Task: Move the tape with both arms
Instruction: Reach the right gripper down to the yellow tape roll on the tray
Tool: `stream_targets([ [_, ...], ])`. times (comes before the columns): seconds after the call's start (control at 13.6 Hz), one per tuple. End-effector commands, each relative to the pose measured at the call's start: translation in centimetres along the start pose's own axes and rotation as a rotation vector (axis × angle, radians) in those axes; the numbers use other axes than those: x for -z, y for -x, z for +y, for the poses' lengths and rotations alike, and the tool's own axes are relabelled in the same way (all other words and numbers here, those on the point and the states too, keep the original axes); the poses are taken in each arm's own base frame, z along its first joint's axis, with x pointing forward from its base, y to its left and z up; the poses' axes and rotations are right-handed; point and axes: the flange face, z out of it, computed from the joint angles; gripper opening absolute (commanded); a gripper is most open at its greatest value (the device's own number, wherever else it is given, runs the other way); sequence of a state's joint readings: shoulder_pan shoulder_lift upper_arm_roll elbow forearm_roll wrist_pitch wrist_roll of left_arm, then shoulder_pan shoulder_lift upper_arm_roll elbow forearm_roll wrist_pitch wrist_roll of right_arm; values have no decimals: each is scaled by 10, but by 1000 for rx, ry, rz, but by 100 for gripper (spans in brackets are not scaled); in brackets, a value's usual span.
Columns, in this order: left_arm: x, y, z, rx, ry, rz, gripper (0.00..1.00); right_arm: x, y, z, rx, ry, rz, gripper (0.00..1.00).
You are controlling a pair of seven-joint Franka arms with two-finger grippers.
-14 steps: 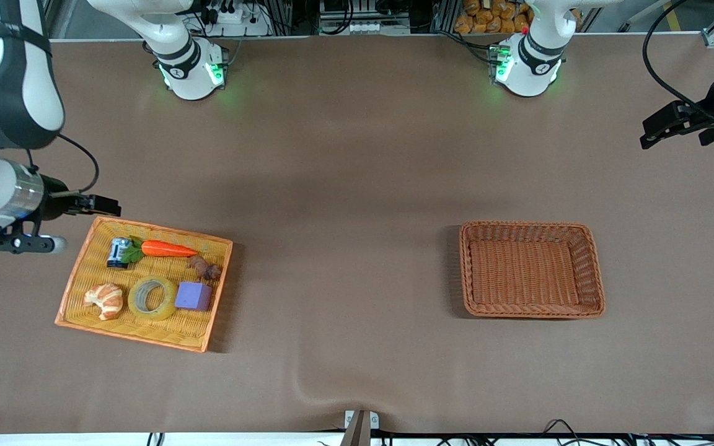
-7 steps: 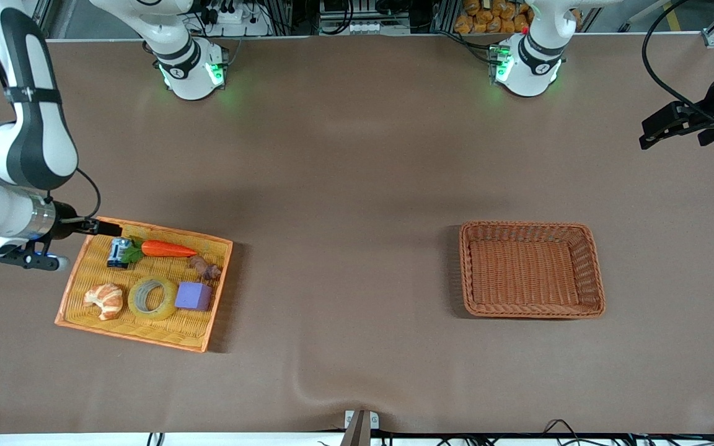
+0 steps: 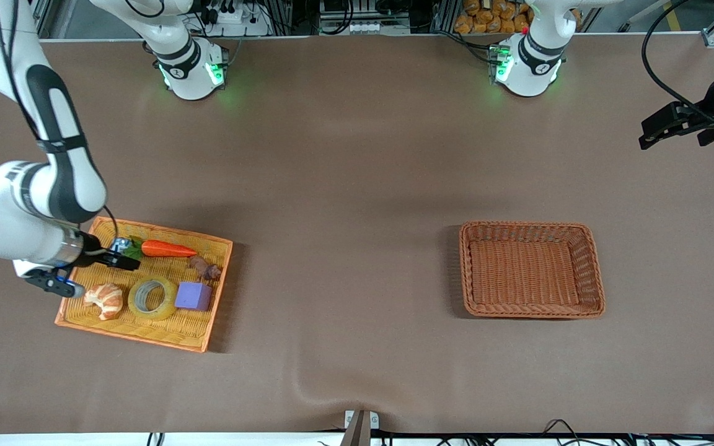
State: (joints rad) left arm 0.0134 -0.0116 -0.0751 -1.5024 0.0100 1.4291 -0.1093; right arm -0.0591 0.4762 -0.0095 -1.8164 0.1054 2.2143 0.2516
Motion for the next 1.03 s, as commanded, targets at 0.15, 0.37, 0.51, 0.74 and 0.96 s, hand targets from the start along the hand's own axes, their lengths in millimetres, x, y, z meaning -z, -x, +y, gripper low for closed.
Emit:
stream_targets([
  [0.15,2,2,-1,-14,12,8,100,-26,-28,-25,-110,12,15,100],
  [0.37,2,2,-1,-14,12,7,100,-38,-34,-21,-110,49,21,100],
  [0.51,2,2,-1,-14,12,8,100,-40,-41,-19,-108,53,37,100],
  [0.74,2,2,-1,-15,12,7,100,-52,-42,-18,-106,57,39,100],
  [0.96,2,3,-1,-15,12,8,100,-60,-46,-15,-116,40,69,10],
])
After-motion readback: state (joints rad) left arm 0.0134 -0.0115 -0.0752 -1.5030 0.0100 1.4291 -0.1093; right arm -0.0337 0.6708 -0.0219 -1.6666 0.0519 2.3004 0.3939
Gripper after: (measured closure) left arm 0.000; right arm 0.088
